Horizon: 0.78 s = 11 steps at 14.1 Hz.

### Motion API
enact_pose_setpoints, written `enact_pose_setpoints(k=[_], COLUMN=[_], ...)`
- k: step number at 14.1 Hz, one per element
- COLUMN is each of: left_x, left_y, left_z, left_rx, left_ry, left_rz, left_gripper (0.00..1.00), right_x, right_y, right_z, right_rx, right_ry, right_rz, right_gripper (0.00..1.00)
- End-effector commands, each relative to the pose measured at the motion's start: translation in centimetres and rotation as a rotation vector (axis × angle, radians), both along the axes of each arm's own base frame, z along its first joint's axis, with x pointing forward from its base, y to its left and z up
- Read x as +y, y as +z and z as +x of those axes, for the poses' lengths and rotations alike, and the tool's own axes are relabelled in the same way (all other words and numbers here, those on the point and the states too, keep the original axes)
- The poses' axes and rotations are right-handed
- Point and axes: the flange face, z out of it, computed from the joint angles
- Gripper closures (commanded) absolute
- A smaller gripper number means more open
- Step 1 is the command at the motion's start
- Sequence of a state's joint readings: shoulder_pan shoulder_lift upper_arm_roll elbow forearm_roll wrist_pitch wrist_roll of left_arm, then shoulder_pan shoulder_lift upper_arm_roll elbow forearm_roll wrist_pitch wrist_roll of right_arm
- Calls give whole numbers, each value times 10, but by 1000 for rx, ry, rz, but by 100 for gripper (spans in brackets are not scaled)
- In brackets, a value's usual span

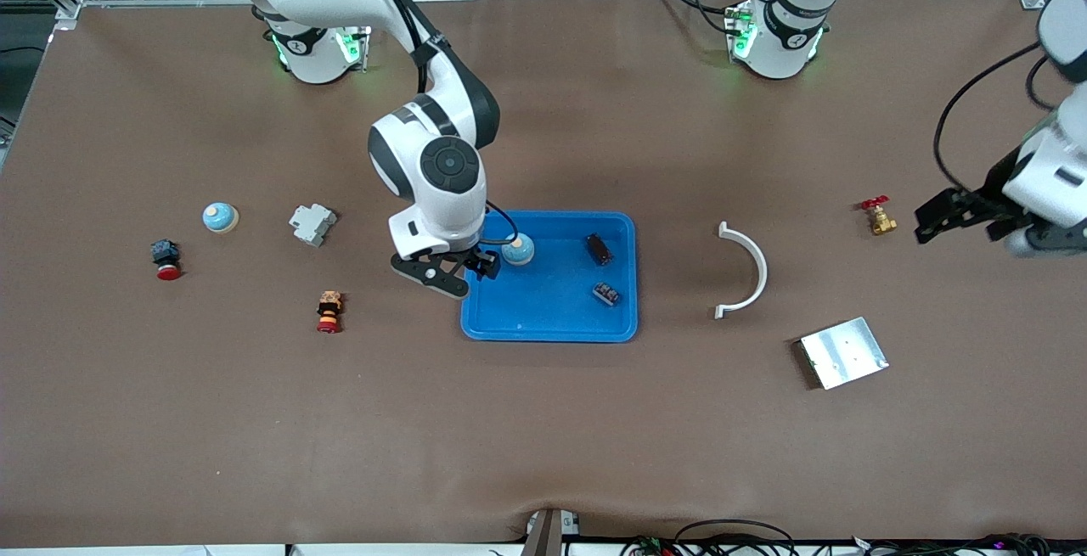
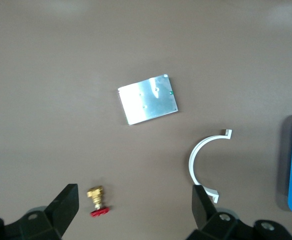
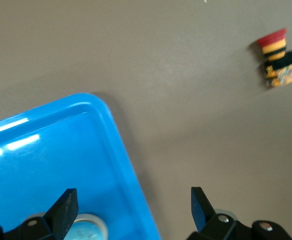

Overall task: Place electrolytic capacitor and blue bell in tray
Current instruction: 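Move the right gripper to the second light-blue bell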

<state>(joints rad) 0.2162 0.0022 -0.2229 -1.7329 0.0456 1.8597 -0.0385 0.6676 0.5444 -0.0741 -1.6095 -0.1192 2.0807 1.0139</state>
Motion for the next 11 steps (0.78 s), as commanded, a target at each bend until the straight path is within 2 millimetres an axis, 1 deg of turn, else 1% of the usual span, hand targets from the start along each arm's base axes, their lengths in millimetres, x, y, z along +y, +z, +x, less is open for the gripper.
enact_pose_setpoints(k=[1, 2, 4, 5, 6, 9, 11], left_x=[17, 19, 22, 26, 25, 21, 20], left_y=[28, 27, 27, 27, 26, 27, 27], left_z=[0, 2, 2, 2, 1, 1, 2], left_rx=[-19, -17, -19, -17, -10, -1, -2], left_ry=[11, 11, 18, 23, 24, 0, -12], left_rz=[23, 21, 12, 9, 10, 11, 13], left_gripper=[0, 0, 0, 0, 0, 0, 0], right_x=[-43, -56, -77, -90, -107, -165, -198], right_y=[20, 27, 36, 40, 45, 59, 70], right_z=[4, 4, -1, -4, -6, -15, -31], right_rx=[22, 21, 33, 40, 48, 78, 68], right_ry=[46, 48, 74, 84, 98, 183, 222], right_rz=[-7, 0, 0, 0, 1, 11, 26], right_gripper=[0, 0, 0, 0, 0, 0, 0])
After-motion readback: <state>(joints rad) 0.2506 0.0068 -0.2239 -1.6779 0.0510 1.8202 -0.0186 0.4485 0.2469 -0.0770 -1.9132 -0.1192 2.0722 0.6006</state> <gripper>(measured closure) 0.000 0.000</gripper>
